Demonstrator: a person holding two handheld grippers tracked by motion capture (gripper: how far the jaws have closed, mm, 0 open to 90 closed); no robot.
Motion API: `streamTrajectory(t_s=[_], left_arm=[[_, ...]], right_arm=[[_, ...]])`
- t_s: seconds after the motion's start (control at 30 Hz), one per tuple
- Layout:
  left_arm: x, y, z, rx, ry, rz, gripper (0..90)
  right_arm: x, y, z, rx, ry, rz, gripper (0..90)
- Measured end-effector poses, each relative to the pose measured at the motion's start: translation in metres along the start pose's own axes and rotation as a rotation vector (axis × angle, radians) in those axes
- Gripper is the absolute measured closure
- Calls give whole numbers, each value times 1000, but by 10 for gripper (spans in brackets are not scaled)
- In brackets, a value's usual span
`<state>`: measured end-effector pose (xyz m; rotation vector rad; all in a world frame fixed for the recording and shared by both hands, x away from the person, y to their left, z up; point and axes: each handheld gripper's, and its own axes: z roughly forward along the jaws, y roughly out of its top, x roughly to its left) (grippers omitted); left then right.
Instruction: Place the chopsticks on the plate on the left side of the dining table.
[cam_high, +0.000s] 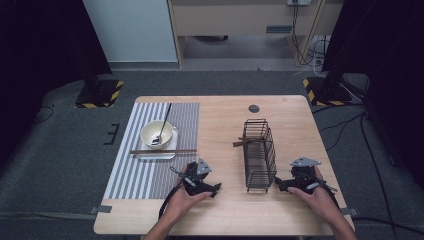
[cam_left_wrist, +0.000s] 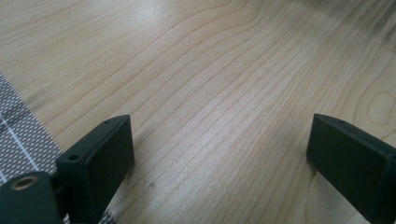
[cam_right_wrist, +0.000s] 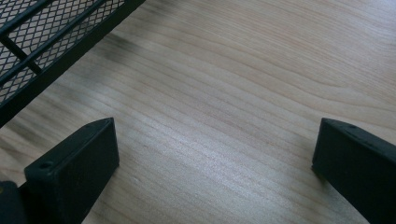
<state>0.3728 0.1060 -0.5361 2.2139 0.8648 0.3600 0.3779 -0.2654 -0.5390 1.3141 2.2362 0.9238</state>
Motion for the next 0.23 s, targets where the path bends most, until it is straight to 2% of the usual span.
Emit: streamTrajectory(t_s=[0.23], left_arm=[[0,-1,0,14,8,-19,20]], right_arm=[[0,-1,-1,0,0,2,1]])
